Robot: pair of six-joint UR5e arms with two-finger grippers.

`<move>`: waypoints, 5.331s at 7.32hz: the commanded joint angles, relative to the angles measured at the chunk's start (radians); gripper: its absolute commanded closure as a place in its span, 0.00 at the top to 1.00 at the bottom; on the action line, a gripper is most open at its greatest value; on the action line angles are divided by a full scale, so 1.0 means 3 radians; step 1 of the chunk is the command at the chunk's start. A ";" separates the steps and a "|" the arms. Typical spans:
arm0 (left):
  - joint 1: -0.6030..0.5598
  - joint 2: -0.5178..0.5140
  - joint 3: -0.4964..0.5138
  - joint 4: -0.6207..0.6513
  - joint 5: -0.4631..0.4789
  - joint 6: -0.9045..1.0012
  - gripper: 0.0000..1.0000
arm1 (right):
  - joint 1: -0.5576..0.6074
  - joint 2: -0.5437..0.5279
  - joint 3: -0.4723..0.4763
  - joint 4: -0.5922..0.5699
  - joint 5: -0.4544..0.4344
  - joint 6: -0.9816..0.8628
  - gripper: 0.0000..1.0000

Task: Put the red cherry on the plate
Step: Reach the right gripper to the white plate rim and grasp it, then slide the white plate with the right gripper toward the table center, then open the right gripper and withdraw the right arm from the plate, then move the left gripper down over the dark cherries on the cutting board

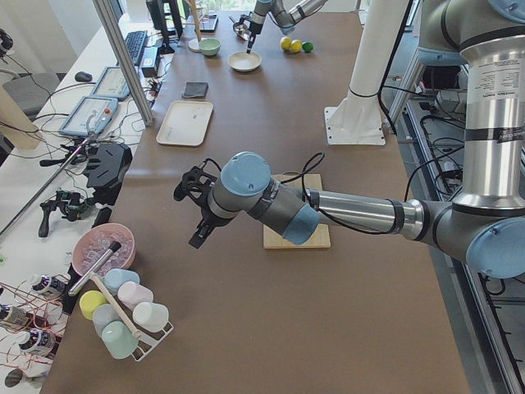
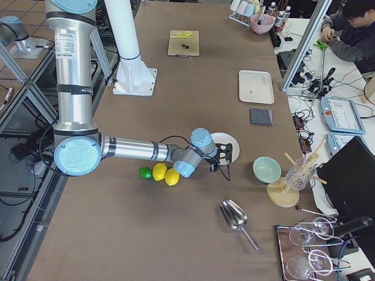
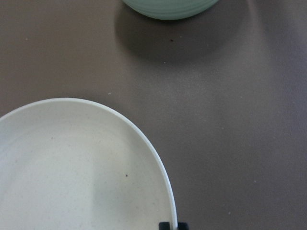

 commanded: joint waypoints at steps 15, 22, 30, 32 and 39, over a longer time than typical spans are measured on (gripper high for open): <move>0.0026 0.0005 0.0020 0.0010 0.0000 -0.0016 0.98 | -0.2303 0.1914 0.0950 -0.2357 -0.1995 0.2022 0.54; 0.0520 0.0398 -0.0714 -0.0195 -0.0113 -0.1412 0.99 | -0.0405 0.1261 0.1338 -0.2362 -0.0271 0.0287 1.00; 0.2881 0.0633 -0.1283 -0.0205 0.1711 -0.2864 0.97 | 0.1384 -0.0371 0.1338 -0.2306 0.0746 -0.2555 1.00; 0.3453 0.0889 -0.1284 -0.0580 0.2007 -0.3260 0.97 | 0.1384 -0.0499 0.1323 -0.2306 0.0496 -0.2910 1.00; 0.4238 0.0547 -0.1018 -0.0614 0.2679 -0.3550 0.77 | 0.1404 -0.0500 0.1318 -0.2311 0.0490 -0.2892 1.00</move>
